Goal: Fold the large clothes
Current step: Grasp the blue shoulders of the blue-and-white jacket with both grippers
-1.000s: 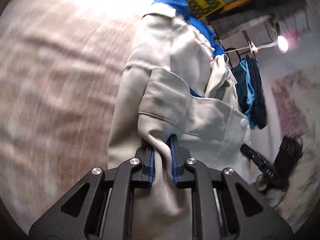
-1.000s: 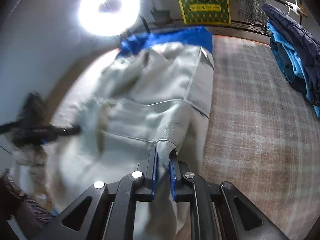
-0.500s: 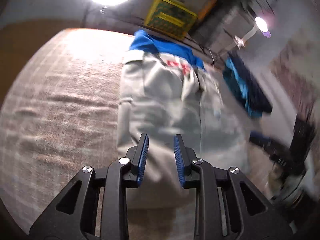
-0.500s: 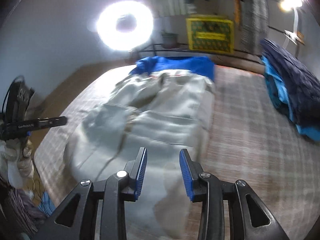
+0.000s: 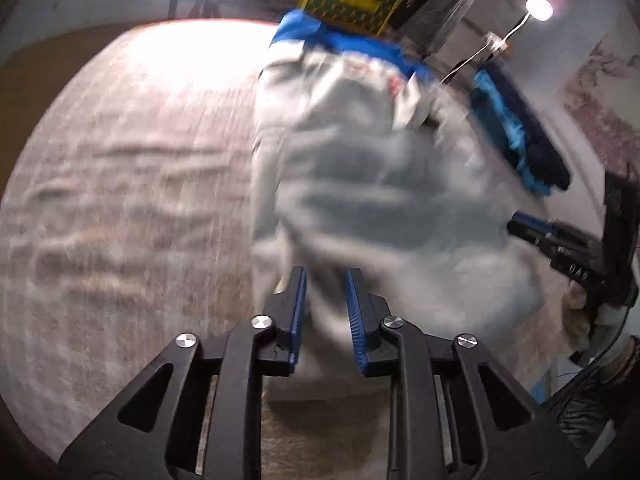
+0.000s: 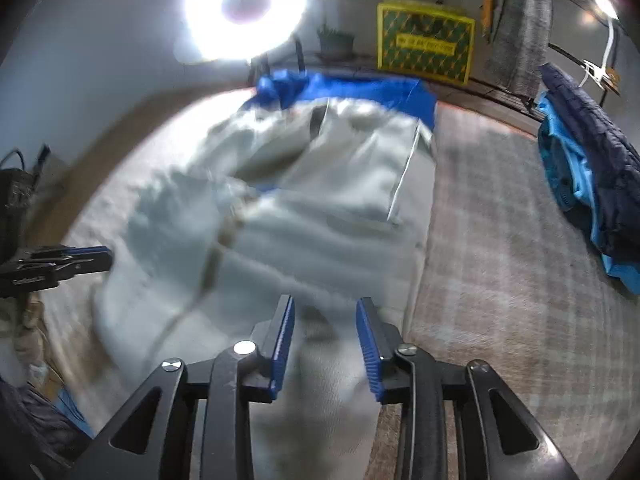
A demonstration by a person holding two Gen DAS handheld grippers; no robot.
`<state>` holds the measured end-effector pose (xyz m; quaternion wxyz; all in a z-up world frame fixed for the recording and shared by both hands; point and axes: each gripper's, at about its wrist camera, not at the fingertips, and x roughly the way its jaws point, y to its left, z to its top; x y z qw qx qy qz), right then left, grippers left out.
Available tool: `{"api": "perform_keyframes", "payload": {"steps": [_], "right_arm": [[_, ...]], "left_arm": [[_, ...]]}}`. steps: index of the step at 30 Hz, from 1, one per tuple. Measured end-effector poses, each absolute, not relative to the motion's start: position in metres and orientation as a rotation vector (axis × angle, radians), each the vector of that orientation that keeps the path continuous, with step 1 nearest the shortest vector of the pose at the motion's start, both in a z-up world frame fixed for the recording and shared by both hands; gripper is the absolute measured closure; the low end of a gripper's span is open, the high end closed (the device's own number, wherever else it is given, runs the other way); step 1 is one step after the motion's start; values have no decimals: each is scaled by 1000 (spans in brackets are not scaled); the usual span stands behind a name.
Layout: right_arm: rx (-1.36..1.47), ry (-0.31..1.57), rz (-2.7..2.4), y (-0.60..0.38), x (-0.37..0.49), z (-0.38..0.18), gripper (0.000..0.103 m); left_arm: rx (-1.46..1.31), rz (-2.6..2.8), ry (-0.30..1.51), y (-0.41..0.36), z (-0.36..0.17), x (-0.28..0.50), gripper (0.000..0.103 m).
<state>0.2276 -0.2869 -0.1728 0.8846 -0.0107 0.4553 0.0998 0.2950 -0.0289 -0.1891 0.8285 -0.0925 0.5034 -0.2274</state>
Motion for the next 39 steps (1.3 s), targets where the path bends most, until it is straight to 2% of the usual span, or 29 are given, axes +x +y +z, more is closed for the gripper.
{"api": "perform_keyframes", "payload": {"steps": [2, 6, 12, 13, 15, 16, 23, 33, 36, 39], "right_arm": [[-2, 892, 190, -295, 224, -153, 53], [30, 802, 188, -309, 232, -120, 49], [68, 795, 190, -337, 282, -91, 48], [82, 798, 190, -344, 292, -91, 49], [127, 825, 184, -360, 319, -98, 69], [147, 841, 176, -367, 334, -103, 71], [242, 885, 185, -381, 413, -153, 74], [134, 968, 246, -347, 502, -213, 74], [109, 978, 276, -345, 508, -218, 71], [119, 939, 344, -355, 506, -204, 68]], "left_arm": [[-214, -502, 1011, -27, -168, 303, 80], [-206, -514, 962, -24, -136, 342, 80], [-161, -495, 924, -26, -112, 432, 74], [-171, -497, 917, -26, -113, 446, 74], [-175, -485, 917, -27, -118, 473, 74], [-175, -474, 914, -29, -123, 490, 74], [-166, -488, 954, -63, -169, 569, 74], [-53, -506, 1038, -107, -233, 624, 75], [-48, -527, 1026, -110, -236, 626, 75], [-206, -618, 1044, -89, -224, 633, 75]]}}
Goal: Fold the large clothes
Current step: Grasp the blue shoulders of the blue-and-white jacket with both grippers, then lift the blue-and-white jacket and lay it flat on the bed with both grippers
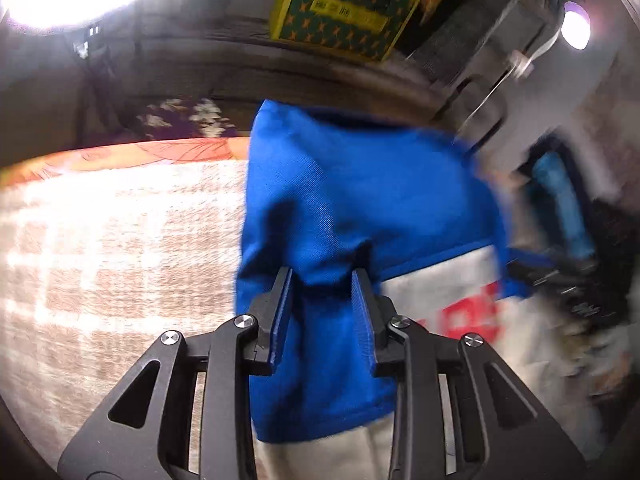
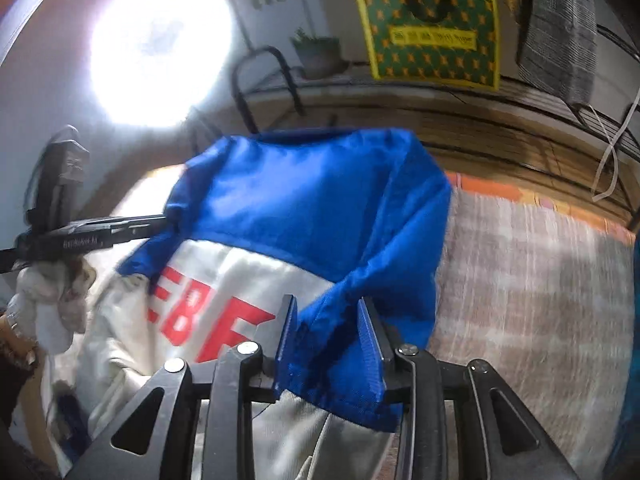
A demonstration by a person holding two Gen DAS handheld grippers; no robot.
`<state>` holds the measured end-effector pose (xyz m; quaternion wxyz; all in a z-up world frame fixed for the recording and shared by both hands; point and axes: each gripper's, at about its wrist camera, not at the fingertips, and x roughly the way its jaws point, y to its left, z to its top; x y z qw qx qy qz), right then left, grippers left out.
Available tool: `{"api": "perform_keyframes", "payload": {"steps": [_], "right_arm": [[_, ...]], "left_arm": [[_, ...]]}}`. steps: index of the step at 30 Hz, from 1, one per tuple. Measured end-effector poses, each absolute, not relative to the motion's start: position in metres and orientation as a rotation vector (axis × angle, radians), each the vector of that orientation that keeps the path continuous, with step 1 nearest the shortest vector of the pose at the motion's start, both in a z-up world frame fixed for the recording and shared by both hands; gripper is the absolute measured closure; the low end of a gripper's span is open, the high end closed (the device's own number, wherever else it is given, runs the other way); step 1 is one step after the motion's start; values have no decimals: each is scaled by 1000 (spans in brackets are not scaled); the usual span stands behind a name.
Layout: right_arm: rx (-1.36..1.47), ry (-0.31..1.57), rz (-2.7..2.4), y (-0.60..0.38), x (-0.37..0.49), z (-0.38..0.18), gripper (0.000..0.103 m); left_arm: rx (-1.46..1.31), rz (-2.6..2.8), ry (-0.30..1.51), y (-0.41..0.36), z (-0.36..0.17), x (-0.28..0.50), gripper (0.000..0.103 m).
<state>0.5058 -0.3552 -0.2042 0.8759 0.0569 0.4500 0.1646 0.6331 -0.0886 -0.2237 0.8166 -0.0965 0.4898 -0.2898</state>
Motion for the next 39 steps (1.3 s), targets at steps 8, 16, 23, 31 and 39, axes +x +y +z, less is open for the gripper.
{"api": "perform_keyframes", "payload": {"steps": [8, 16, 23, 31, 39], "right_arm": [[360, 896, 277, -436, 534, -208, 46], [374, 934, 307, -416, 578, -224, 51], [283, 963, 310, -389, 589, -217, 95], [239, 864, 273, -386, 568, -171, 102], [212, 781, 294, -367, 527, -109, 102]], "left_arm": [[-399, -567, 1065, -37, -228, 682, 60], [-353, -537, 1089, -66, -252, 702, 60], [-236, -550, 1092, -102, -243, 699, 99], [-263, -565, 997, -100, -198, 673, 103], [-291, -598, 925, -88, -139, 626, 103]]}}
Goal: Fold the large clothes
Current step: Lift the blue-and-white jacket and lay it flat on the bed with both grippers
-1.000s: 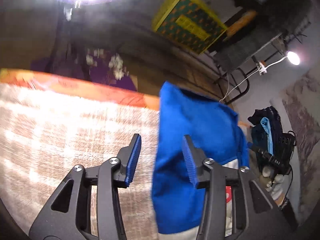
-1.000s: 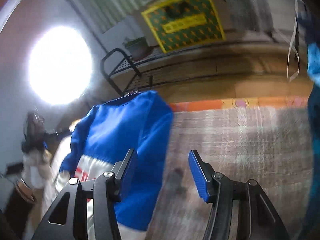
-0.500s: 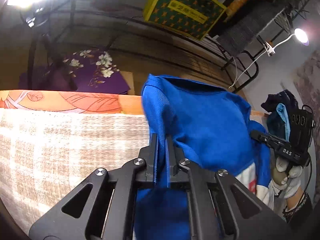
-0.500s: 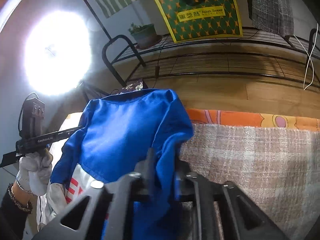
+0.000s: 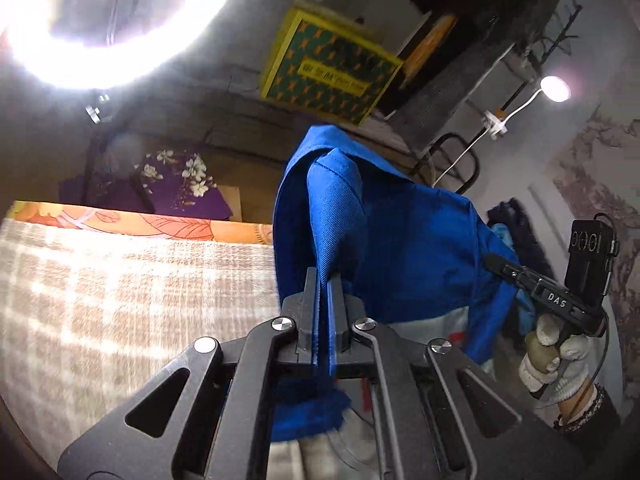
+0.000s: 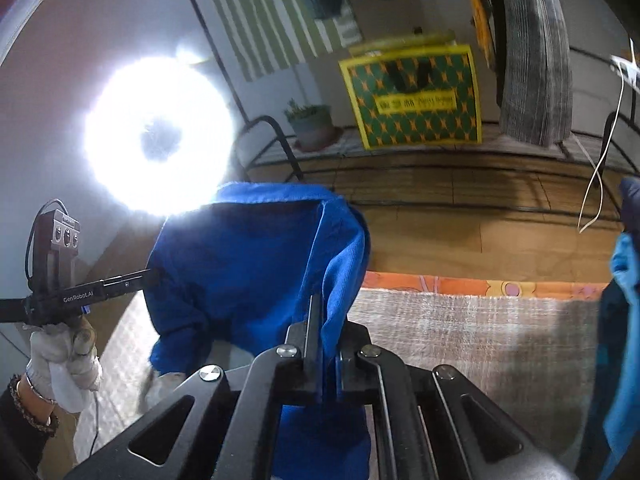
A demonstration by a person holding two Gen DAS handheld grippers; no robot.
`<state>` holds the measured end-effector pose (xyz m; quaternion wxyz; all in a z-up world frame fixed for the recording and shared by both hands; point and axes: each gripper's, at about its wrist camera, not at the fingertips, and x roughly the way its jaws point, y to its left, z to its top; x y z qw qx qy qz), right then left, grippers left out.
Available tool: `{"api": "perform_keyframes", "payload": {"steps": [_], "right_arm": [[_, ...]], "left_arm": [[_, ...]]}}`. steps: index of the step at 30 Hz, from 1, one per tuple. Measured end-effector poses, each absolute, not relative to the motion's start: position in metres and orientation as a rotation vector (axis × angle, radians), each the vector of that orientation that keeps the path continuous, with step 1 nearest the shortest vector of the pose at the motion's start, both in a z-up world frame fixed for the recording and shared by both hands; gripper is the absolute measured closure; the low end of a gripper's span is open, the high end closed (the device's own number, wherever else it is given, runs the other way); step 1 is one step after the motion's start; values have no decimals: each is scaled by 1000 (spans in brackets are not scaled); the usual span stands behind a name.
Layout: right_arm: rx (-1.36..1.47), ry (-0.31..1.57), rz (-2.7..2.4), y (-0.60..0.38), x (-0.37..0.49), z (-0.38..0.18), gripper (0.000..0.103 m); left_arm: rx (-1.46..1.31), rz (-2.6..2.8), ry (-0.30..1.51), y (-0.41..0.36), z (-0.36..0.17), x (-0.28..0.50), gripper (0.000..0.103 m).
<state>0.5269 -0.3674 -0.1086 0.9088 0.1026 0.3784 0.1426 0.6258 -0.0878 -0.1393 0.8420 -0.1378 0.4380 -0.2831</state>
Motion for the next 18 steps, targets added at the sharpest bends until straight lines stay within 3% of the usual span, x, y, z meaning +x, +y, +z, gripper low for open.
{"api": "perform_keyframes", "payload": {"steps": [10, 18], "right_arm": [[166, 689, 335, -335, 426, -38, 103], [96, 679, 351, -312, 336, -23, 103]], "left_arm": [[-313, -645, 821, -62, -64, 523, 103], [-314, -664, 795, -32, -53, 434, 103]]}}
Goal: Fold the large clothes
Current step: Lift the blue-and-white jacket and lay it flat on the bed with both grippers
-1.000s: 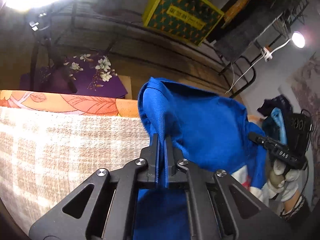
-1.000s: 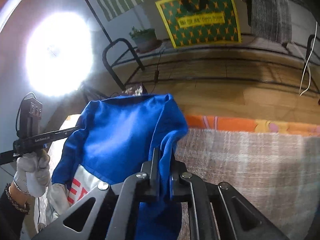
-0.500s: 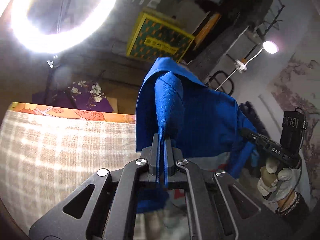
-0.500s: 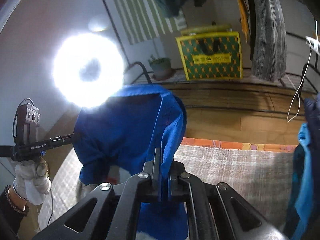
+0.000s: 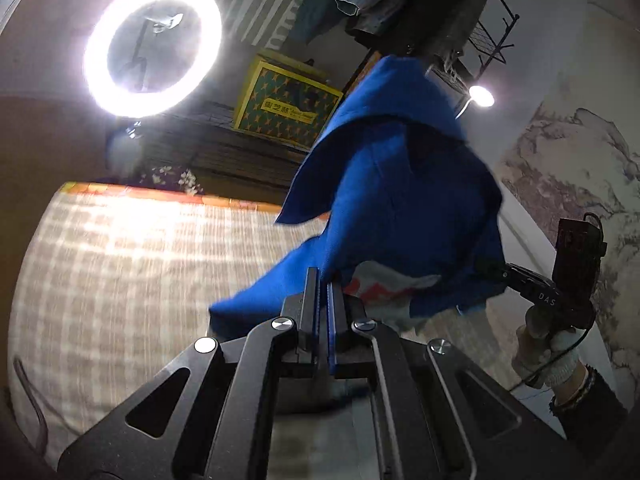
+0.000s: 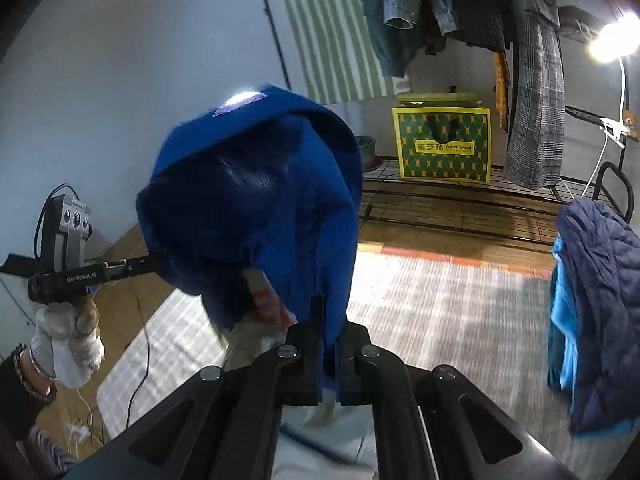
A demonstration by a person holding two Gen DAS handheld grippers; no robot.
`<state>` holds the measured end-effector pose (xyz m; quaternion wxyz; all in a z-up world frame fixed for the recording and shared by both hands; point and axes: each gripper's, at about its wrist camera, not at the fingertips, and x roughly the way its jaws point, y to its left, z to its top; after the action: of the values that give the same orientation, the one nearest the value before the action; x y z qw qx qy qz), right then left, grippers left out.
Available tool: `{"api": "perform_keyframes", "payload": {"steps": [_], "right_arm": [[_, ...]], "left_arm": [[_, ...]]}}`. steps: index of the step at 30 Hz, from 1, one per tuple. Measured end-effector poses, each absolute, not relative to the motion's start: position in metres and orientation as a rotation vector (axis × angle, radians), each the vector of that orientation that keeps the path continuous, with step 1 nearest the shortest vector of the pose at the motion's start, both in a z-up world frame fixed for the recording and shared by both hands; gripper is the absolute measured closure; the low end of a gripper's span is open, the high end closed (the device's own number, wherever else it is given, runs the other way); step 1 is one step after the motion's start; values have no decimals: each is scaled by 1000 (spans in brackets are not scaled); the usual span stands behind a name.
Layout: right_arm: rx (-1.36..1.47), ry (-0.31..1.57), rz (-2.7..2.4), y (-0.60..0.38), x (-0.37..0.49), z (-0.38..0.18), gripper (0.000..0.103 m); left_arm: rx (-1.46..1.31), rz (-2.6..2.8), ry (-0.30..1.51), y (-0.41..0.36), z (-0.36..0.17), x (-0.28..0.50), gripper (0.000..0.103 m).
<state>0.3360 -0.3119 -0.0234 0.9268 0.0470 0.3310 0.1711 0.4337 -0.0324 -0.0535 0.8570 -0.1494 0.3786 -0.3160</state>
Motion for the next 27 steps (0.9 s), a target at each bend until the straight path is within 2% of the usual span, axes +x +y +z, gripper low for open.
{"api": "perform_keyframes", "payload": {"steps": [9, 13, 16, 17, 18, 19, 27], "right_arm": [[69, 729, 357, -309, 241, -64, 103], [85, 783, 356, -318, 211, -93, 103], [66, 807, 328, -323, 187, -108, 96], [58, 806, 320, -325, 181, -109, 91], [57, 801, 318, -328, 172, -109, 77], [62, 791, 317, -330, 164, -106, 72], [101, 692, 341, -355, 99, -57, 71]], "left_arm": [[-296, -670, 816, -8, -86, 345, 103], [-256, -657, 872, -5, -116, 310, 103], [-210, -646, 931, -2, -136, 291, 103], [-192, -633, 952, -1, -142, 283, 103], [-182, -619, 975, 1, -146, 276, 103], [-179, -613, 988, 3, -148, 270, 103], [-164, -577, 947, 35, -119, 208, 103]]}}
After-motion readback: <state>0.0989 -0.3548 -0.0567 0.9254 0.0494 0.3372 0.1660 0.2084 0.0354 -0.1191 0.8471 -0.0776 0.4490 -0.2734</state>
